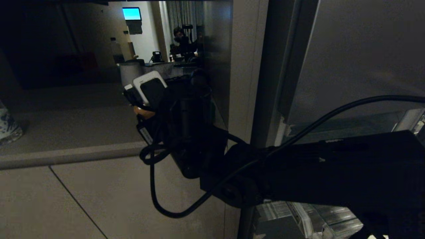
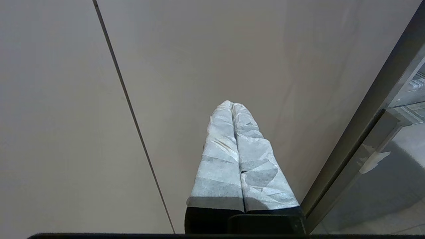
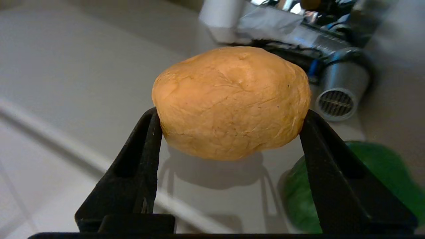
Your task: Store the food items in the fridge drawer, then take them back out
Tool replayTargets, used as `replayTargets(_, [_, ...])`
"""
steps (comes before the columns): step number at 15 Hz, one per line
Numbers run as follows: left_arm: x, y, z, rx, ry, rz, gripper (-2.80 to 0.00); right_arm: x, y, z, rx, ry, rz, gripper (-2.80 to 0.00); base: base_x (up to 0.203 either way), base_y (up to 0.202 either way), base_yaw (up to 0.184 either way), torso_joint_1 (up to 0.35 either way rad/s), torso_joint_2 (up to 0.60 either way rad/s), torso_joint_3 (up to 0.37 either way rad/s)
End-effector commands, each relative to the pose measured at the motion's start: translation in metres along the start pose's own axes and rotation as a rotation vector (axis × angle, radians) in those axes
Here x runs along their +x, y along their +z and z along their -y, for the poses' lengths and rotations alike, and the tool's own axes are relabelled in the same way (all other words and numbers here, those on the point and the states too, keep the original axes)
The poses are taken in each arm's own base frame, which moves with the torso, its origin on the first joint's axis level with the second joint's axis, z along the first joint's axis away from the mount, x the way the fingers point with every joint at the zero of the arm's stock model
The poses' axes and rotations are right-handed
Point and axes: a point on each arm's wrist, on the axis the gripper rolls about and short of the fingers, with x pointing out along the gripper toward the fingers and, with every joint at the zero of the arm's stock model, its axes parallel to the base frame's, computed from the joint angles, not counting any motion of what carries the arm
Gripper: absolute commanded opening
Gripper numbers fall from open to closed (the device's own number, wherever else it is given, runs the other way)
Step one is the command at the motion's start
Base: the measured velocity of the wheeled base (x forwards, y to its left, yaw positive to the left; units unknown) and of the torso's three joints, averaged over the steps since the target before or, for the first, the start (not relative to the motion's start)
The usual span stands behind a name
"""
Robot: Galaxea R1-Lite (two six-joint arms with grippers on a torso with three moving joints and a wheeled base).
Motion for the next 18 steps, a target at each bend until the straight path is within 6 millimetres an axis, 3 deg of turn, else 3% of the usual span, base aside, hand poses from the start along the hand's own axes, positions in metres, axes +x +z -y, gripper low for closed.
replayTargets(1, [0.0, 0.0, 0.0, 0.0, 0.0, 0.0, -2.8, 0.005, -0.003, 0.004, -0.002, -0.017, -0.001, -2.8, 0.0, 0.0, 0.0, 0.0, 0.0, 0.0])
replayTargets(6, [0.0, 0.0, 0.0, 0.0, 0.0, 0.0, -2.8, 0.025, -0.019, 0.015, -0.031, -0.061, -0.005, -2.8, 0.0, 0.0, 0.0, 0.0, 0.0, 0.0])
replayTargets(11, [0.0, 0.0, 0.0, 0.0, 0.0, 0.0, -2.8, 0.029, -0.031, 0.011, -0.081, -0.054, -0.024, -2.8, 0.0, 0.0, 0.0, 0.0, 0.0, 0.0])
replayTargets(12, [0.0, 0.0, 0.0, 0.0, 0.0, 0.0, -2.8, 0.03, -0.032, 0.01, -0.082, -0.051, -0.026, 0.0, 0.0, 0.0, 0.0, 0.0, 0.0, 0.0])
replayTargets(18, [0.0, 0.0, 0.0, 0.0, 0.0, -0.002, -2.8, 0.033, -0.041, 0.006, -0.087, -0.045, -0.039, 0.0, 0.0, 0.0, 0.0, 0.0, 0.0, 0.0])
